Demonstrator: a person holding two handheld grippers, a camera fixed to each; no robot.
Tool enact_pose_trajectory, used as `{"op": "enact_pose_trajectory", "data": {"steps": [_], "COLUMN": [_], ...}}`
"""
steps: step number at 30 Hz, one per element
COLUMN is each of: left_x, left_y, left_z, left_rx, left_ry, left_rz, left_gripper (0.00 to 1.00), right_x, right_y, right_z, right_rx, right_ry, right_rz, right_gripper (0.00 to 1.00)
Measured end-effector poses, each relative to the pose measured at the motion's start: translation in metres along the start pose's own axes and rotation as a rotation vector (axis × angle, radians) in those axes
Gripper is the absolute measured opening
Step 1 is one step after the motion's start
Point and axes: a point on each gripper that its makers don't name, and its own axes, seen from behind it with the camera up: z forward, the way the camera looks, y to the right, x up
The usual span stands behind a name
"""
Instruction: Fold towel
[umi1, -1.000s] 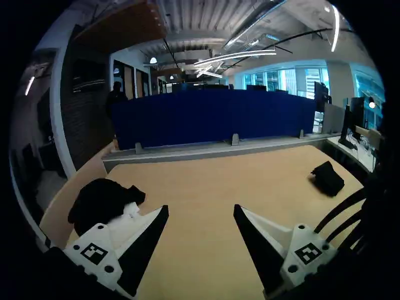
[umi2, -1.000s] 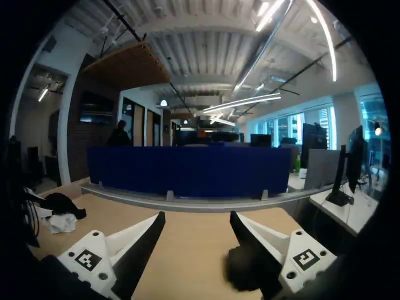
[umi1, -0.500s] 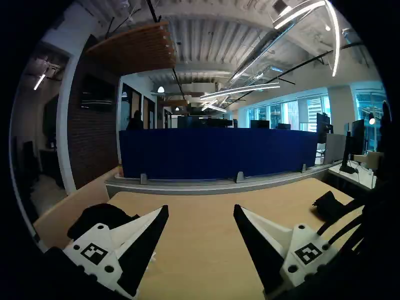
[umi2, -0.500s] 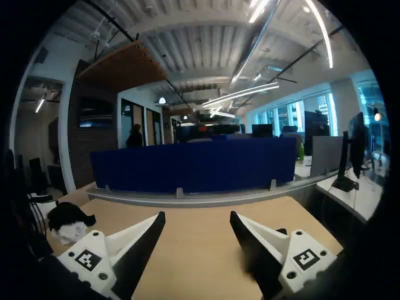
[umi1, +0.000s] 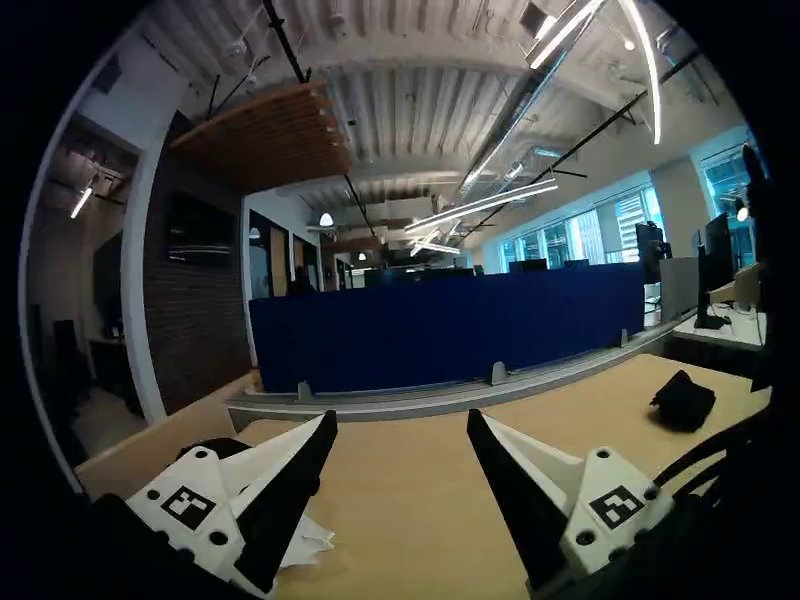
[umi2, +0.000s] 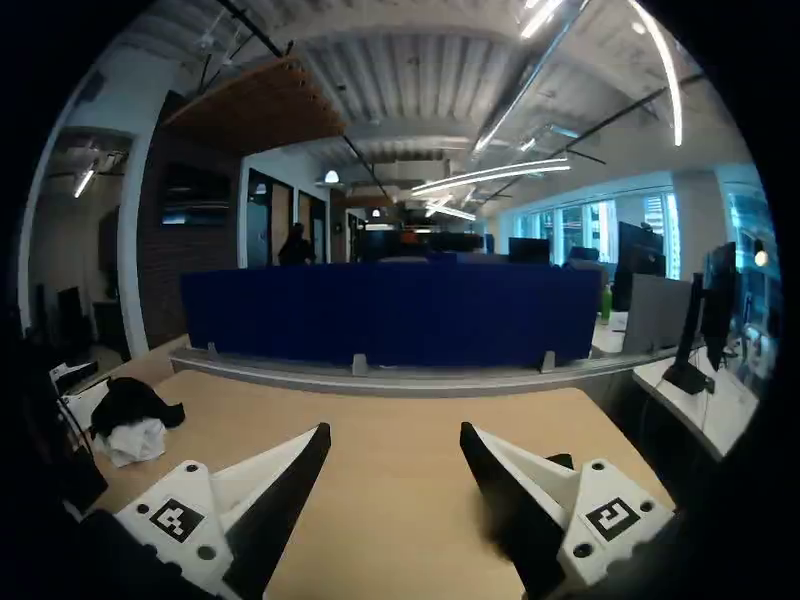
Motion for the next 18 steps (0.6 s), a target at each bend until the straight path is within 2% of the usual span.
{"op": "enact_pose_trajectory", "data": {"steps": [8, 18], "left_x": [-0.026, -0.082], "left_y": [-0.004, -0.001], "left_z": [-0.005, -0.003], "left_rx": [0.035, 0.047], "left_ry": [0.03, 0.037], "left_rz": [0.012, -0.049], "left_gripper": [0.97, 0.97], "right_x": [-0.009, -0.02], "right_y": [-0.006, -0.028], "right_z": [0.015, 0.028], "right_rx": [-0.006, 0.018], "right_ry": [-0.03, -0.03], "right_rz": [-0.023, -0.054], "right_gripper": [1.0, 1.0]}}
